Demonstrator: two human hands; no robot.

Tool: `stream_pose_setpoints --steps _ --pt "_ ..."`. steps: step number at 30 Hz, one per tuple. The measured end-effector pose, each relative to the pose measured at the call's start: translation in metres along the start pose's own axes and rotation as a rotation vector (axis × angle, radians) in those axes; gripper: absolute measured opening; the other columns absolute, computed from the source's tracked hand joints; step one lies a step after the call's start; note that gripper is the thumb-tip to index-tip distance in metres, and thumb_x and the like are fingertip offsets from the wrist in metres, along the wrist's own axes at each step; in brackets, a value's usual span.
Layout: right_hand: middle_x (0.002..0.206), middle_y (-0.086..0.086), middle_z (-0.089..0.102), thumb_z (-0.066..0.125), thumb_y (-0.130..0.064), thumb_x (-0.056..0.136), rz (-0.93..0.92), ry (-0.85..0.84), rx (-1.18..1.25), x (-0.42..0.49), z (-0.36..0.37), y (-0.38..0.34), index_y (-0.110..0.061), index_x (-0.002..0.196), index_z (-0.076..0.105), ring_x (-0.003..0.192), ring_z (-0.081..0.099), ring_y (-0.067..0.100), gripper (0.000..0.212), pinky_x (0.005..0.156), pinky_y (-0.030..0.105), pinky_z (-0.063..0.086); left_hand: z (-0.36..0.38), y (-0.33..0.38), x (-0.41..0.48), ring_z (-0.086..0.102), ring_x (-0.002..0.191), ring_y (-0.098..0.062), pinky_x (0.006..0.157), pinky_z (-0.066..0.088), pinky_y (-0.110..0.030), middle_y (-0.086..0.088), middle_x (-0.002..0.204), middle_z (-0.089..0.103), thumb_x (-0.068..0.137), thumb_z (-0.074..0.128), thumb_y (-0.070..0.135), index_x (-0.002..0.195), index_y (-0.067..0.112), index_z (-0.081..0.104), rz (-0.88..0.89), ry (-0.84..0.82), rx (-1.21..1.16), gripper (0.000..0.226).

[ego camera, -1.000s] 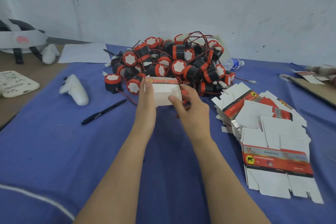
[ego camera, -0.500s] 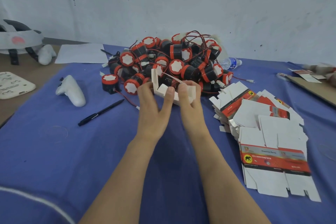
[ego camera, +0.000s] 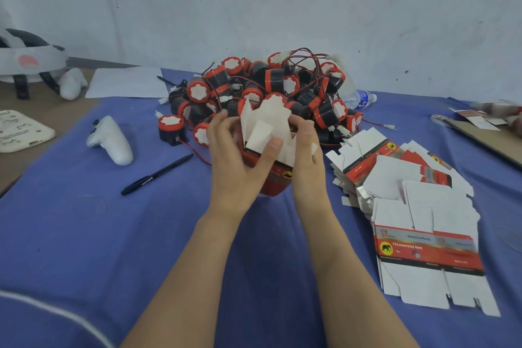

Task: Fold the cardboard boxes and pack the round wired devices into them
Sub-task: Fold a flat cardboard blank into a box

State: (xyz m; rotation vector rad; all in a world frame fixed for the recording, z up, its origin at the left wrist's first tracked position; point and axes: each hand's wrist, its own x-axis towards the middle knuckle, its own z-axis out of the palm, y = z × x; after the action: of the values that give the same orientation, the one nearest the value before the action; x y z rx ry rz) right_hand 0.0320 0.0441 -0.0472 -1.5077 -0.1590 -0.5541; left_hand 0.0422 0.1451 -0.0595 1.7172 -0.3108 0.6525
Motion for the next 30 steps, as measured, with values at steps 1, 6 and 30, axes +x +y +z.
stream_pose_setpoints --steps 1,6,30 --pt "0.106 -0.015 0.063 0.031 -0.059 0.087 0.007 0.012 0.012 0.0 0.0 0.0 -0.038 0.109 0.056 0.092 0.062 -0.005 0.039 0.073 0.011 0.05 0.0 0.001 -0.001 0.05 0.108 0.008 0.086 0.045 -0.01 0.019 0.122 0.047 0.071 0.053 0.07 0.127 0.023 0.04 -0.016 -0.04 -0.061 0.074" --pt "0.097 -0.013 0.062 0.031 -0.06 0.095 0.091 0.144 0.068 0.006 -0.005 0.004 -0.035 0.103 0.053 0.079 0.062 -0.009 0.034 0.062 0.009 0.048 0.004 0.004 -0.005 0.059 0.094 0.009 0.069 0.05 -0.011 0.028 0.1 0.06 0.081 0.045 0.067 0.116 0.039 0.041 -0.039 -0.096 -0.096 0.045" --pt "0.116 0.008 0.067 0.039 0.005 0.088 0.431 -0.097 0.264 0.006 -0.004 0.014 -0.022 0.129 0.055 0.094 0.066 0.024 0.052 0.076 0.038 0.054 0.0 0.002 0.0 0.043 0.125 0.006 0.095 0.04 -0.009 0.023 0.136 0.045 0.101 0.036 0.035 0.14 0.039 0.039 -0.129 -0.153 -0.221 0.039"
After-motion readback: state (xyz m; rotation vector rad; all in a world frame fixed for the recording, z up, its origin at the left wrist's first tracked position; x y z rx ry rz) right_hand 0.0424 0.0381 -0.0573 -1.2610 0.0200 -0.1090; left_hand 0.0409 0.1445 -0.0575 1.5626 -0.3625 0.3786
